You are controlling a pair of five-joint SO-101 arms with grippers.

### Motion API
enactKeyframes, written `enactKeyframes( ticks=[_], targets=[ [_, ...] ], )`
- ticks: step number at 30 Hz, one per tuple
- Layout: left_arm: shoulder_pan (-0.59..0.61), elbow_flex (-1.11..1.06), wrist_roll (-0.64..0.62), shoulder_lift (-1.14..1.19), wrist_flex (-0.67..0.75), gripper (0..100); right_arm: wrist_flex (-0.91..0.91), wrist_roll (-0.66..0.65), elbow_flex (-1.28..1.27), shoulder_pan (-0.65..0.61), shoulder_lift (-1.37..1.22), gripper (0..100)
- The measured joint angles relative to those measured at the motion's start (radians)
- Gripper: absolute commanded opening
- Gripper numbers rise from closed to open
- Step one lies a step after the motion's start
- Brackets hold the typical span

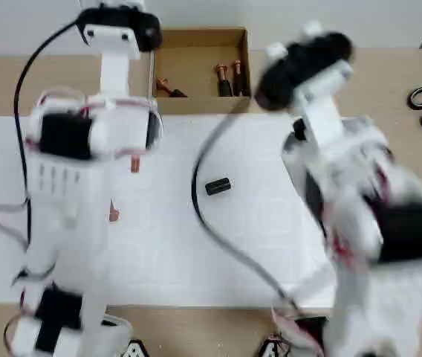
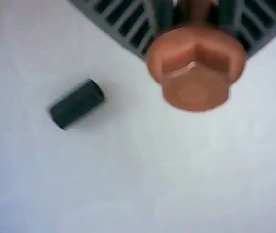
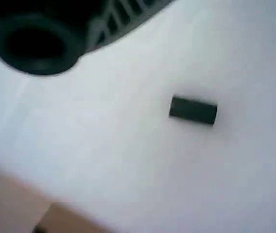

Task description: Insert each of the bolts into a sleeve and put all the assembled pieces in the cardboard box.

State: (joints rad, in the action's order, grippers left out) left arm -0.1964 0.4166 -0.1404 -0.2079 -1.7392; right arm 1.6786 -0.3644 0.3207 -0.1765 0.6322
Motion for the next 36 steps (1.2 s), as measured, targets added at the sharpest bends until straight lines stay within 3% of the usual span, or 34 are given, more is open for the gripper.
enactKeyframes(
  ticks=[5, 12, 19, 27, 30, 36],
  targets=[
    [-0.095, -0.186, -0.089, -0.265, 0.051, 1, 0.0, 0.0, -0.178, -0.002, 0.293, 0.3],
    [-0.112, -0.489, -0.241, -0.473, 0.307, 1, -0.072, 0.014, -0.586, 0.002, 0.568, 0.4],
    [-0.117, -0.735, -0.29, -0.506, 0.58, 1, -0.408, 0.336, -1.046, 0.002, 0.856, 0.4],
    [-0.153, -0.783, -0.29, -0.506, 0.724, 1, -0.804, 0.381, -1.516, 0.002, 1.114, 0.4],
    [-0.216, -0.783, -0.29, -0.506, 0.756, 1, -0.853, 0.381, -1.614, -0.012, 1.157, 0.4],
    [-0.281, -0.806, -0.29, -0.506, 0.848, 1, -0.858, 0.381, -1.711, -0.175, 1.168, 0.3]
  ],
)
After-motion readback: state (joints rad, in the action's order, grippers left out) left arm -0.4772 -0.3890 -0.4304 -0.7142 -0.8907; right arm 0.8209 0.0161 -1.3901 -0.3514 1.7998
